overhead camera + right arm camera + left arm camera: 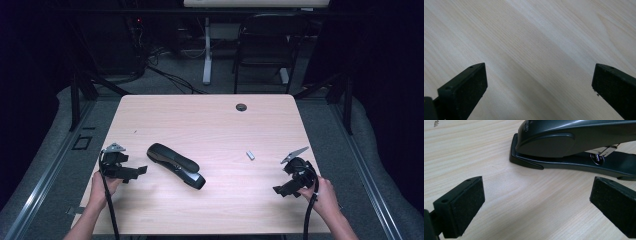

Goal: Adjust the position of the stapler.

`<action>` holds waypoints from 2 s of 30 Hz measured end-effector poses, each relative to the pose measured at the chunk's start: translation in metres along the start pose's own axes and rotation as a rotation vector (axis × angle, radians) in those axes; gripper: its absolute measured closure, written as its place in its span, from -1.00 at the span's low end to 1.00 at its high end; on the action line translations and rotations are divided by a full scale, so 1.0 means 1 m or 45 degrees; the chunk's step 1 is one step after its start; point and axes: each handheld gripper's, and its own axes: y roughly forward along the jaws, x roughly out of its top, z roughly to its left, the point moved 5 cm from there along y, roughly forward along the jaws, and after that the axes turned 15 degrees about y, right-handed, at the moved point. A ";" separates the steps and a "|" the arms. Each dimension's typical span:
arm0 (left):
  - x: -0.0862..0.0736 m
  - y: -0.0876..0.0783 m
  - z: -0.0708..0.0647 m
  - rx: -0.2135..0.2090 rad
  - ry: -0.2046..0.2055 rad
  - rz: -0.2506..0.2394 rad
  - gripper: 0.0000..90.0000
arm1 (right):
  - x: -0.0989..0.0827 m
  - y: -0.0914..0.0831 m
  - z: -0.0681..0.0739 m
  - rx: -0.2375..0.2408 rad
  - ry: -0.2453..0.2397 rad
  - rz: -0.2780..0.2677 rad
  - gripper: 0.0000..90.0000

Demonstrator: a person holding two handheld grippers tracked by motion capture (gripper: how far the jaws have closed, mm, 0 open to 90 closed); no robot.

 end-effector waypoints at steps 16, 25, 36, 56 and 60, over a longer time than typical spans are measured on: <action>0.002 0.002 -0.008 -0.042 0.061 0.024 -1.00 | 0.004 0.006 -0.001 0.080 0.015 0.006 -1.00; 0.004 0.003 -0.011 -0.055 0.104 0.023 -1.00 | 0.007 0.005 0.011 0.106 -0.023 0.024 -1.00; 0.015 0.013 -0.012 -0.056 0.184 0.017 -1.00 | 0.007 0.011 0.016 0.128 -0.009 0.046 -0.99; 0.091 0.011 -0.061 -0.290 0.612 -0.216 -1.00 | 0.008 0.009 0.023 0.195 -0.008 0.054 -0.99; 0.101 0.018 -0.073 -0.379 0.692 -0.186 -1.00 | 0.007 0.009 0.022 0.201 -0.003 0.049 -1.00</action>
